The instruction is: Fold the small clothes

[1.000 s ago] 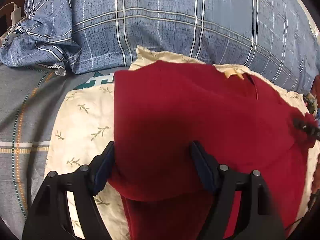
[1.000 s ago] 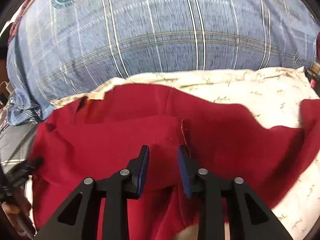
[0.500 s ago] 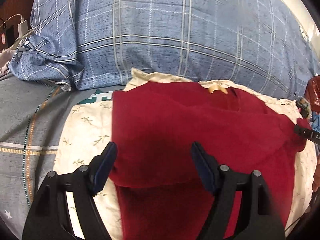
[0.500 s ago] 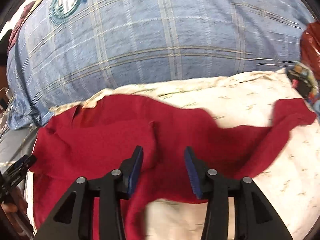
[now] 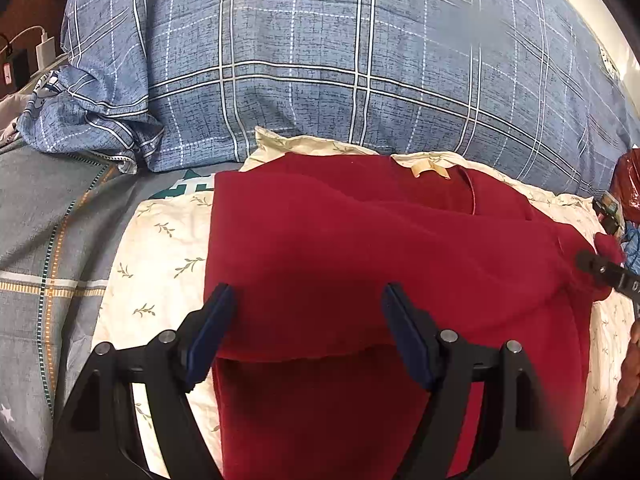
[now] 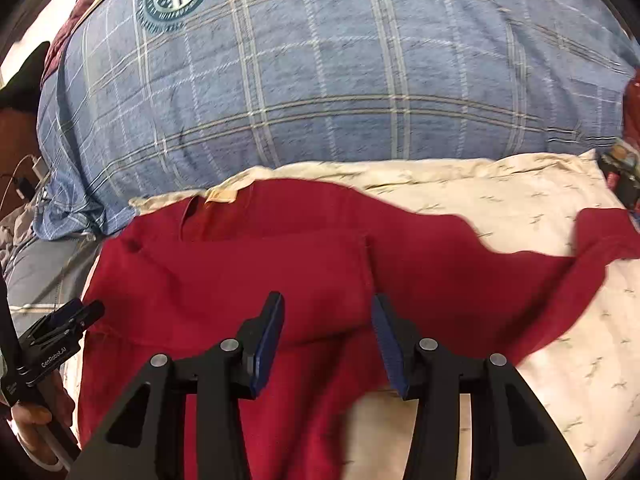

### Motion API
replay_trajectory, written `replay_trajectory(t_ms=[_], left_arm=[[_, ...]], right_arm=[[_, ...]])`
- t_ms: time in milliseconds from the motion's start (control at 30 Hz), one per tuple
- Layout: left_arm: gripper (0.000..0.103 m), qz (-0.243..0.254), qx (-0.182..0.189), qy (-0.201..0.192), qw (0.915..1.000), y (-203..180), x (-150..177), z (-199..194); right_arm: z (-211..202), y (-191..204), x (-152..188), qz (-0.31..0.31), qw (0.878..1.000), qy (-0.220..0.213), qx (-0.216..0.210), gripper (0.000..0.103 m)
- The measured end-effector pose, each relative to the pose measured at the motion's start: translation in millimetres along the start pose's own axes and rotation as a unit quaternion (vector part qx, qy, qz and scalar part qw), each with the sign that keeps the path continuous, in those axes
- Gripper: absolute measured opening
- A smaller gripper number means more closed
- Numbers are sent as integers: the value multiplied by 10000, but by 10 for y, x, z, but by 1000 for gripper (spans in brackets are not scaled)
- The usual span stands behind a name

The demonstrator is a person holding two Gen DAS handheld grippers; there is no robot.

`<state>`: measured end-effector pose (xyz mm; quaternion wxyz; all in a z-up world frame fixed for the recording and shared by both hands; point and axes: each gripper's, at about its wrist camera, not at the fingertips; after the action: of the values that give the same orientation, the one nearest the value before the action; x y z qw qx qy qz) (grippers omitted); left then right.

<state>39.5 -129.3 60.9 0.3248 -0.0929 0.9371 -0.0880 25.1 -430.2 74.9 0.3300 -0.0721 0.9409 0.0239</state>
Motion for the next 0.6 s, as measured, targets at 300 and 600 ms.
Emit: replay_trajectory(t_ms=[300,600], left_arm=[[76,-1,-125,-7,9999,74,-27,102],[76,61,-191,26,9998,83,-29,207]], right_arm=[[296,242,-54,-231,9995,184,-59,46],[473,284,-11,-372,9988,319,90,44]])
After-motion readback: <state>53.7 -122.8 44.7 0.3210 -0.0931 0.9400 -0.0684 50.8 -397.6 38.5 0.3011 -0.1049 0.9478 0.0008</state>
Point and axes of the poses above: each gripper's, at about its wrist camera, not at the fingertips, and z roughly the way its jaws point, y to its left, x to its underside, and after that the axes turned 14 degrees about -z, right-handed
